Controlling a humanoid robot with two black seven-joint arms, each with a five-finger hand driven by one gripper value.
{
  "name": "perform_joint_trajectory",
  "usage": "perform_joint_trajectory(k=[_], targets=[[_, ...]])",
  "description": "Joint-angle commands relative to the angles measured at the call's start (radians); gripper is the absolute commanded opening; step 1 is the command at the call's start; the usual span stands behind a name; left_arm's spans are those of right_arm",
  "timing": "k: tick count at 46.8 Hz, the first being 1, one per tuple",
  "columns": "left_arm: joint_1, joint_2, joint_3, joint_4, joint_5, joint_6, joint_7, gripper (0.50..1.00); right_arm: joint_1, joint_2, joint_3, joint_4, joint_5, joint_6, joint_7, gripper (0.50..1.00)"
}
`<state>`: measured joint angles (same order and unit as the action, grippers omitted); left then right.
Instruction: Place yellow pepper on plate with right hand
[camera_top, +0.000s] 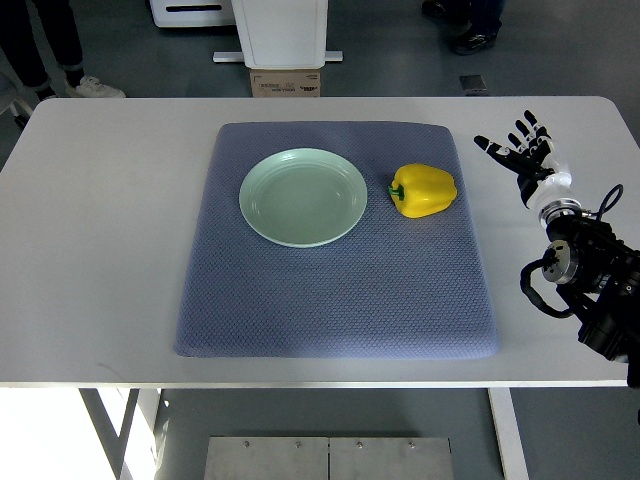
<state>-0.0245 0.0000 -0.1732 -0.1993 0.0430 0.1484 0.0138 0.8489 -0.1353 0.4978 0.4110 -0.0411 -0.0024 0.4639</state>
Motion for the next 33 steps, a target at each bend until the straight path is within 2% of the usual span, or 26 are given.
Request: perform_joint_trajectory(k=[1,19,26,33], targets=[[0.0,0.0,0.001,0.0,0.0,0.0,0.0,1.0,-0.004,-0.001,-0.002,0.002,-0.005,0.016,0.008,1.0],[0.0,0.0,0.0,0.001,0.0,-0.001,0.0,1.0,0.009,-0.049,-0.077,0.034,-0.045,0.028,0.079,1.0],[0.0,0.0,0.0,0.0,0.0,0.0,0.0,1.0,0.006,-0.099,-0.131,0.123,-0.082,0.016,0.117,1.0],[0.0,0.0,0.001,0.0,0.0,-0.001,0.0,1.0,-0.002,-0.184,-0.15,0.285,-0.117,0.012,0.127,1.0]])
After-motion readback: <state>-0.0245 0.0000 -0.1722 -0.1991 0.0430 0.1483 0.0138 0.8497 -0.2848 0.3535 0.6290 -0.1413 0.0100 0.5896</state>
